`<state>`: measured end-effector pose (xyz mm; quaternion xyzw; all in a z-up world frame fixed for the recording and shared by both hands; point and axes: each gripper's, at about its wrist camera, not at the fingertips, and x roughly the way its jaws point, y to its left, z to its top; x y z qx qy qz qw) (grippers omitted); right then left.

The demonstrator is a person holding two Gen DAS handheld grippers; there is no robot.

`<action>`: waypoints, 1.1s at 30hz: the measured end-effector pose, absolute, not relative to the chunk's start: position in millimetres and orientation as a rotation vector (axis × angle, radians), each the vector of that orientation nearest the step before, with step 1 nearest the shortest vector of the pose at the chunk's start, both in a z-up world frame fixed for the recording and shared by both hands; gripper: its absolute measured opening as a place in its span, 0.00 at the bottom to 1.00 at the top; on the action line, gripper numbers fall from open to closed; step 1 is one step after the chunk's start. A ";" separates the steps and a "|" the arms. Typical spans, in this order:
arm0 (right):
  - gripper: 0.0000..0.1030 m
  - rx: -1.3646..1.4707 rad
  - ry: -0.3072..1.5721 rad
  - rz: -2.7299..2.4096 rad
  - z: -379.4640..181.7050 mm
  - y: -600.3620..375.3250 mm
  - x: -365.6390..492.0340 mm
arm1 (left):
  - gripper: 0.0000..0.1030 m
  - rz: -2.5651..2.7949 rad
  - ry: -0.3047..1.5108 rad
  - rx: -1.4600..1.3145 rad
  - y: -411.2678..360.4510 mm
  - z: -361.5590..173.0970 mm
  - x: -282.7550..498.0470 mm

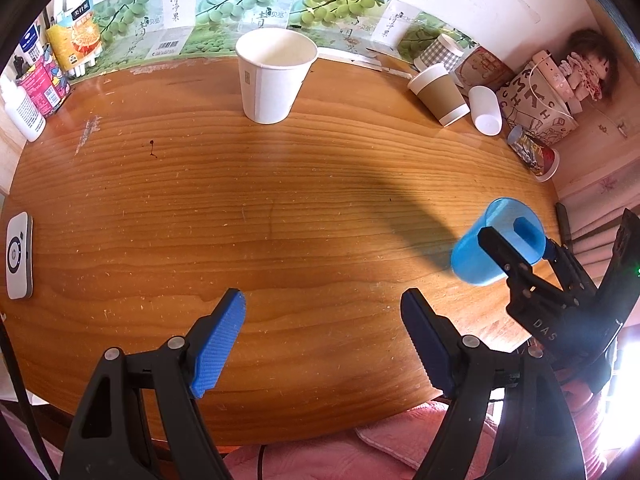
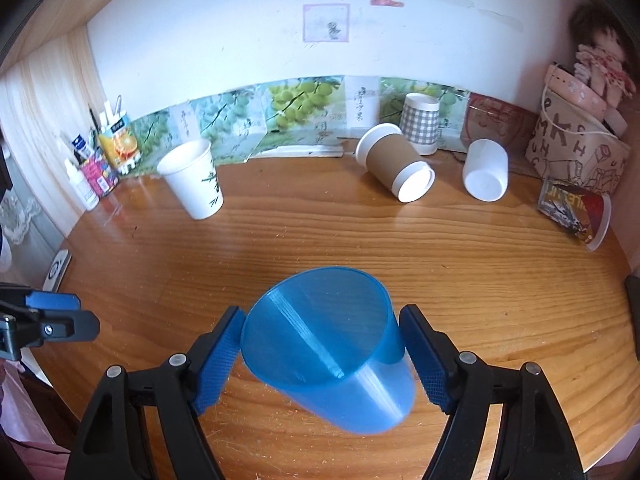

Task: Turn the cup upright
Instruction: 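Rotate the blue cup upright with the right gripper and lower it onto the desk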

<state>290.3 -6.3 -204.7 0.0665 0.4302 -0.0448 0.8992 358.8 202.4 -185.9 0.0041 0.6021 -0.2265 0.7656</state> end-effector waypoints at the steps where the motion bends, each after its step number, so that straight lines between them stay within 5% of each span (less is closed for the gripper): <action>1: 0.77 0.153 0.885 -0.099 -204.7 -9.0 289.2 | 0.80 -0.495 1.308 0.011 202.4 -186.1 359.1; 33: 0.80 0.357 0.725 -0.202 -173.1 -45.8 240.9 | 0.80 -0.521 1.340 -0.011 192.6 -196.3 325.1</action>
